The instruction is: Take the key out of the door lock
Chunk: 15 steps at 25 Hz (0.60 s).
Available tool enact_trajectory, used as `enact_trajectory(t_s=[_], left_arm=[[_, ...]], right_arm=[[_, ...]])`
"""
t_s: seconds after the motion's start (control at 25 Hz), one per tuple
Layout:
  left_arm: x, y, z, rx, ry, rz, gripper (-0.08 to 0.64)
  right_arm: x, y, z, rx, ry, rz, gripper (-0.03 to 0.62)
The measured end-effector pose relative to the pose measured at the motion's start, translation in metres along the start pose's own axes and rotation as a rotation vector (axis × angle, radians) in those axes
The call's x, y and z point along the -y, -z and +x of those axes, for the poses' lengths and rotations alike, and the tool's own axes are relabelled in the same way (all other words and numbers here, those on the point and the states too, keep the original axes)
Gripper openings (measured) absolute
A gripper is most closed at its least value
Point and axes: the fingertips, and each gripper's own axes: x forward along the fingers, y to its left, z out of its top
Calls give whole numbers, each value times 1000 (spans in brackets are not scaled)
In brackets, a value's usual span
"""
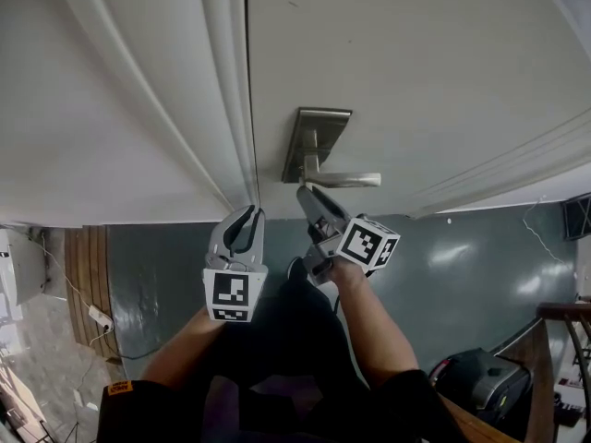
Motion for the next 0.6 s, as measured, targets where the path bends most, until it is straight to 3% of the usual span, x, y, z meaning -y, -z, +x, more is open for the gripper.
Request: enact_trajectory(t_s=[0.6], left_arm=[[-5, 0, -5, 2, -32, -5, 51]], right_arm=[[-2, -2, 6, 41, -117, 244, 34]])
